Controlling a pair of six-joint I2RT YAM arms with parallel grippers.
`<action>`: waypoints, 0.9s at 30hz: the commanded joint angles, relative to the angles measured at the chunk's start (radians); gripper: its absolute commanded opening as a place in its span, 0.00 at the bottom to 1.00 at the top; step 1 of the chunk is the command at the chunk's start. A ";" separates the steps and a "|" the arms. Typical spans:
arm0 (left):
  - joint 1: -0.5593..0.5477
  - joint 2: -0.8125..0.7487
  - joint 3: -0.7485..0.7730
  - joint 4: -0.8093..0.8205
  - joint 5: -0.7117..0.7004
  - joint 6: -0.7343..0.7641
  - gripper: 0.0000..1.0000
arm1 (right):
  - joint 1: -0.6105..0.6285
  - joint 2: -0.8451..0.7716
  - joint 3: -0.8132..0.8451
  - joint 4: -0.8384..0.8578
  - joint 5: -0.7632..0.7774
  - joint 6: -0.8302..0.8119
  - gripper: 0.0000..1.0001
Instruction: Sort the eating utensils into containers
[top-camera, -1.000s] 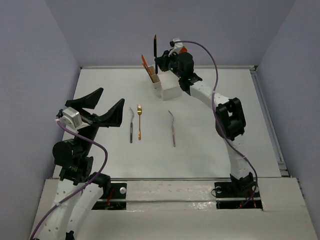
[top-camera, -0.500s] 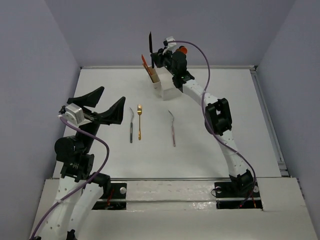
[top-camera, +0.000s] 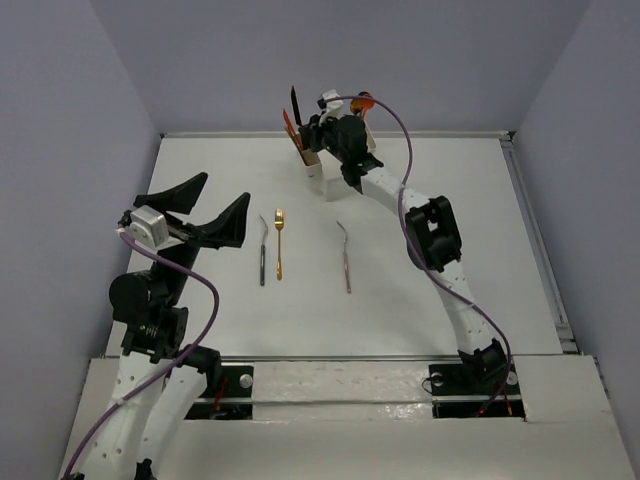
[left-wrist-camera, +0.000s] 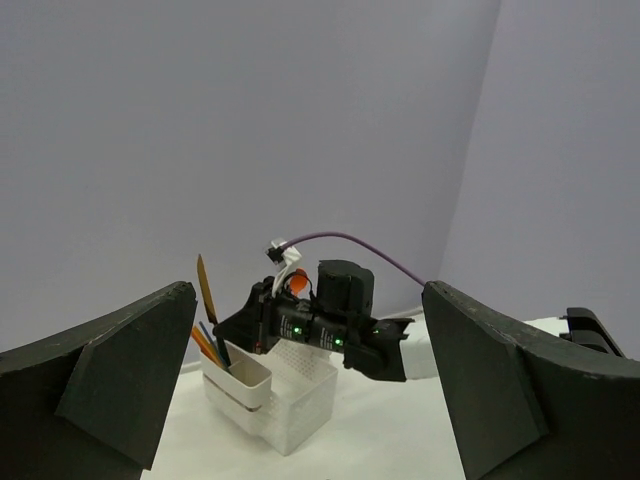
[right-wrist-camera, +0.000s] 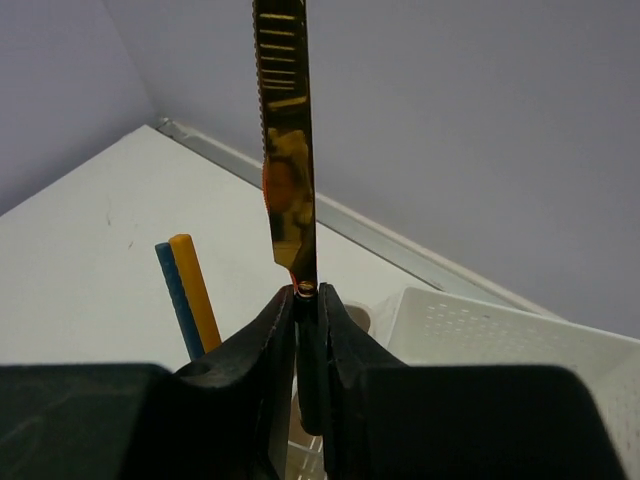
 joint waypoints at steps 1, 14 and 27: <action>0.006 0.000 0.031 0.054 0.017 0.007 0.99 | 0.007 -0.047 -0.016 0.063 -0.008 -0.032 0.29; 0.006 0.007 0.031 0.054 0.015 0.007 0.99 | 0.007 -0.215 -0.116 0.062 0.015 0.040 0.43; 0.015 -0.012 0.025 0.054 0.030 -0.001 0.99 | 0.062 -0.823 -0.876 -0.283 0.217 0.174 0.37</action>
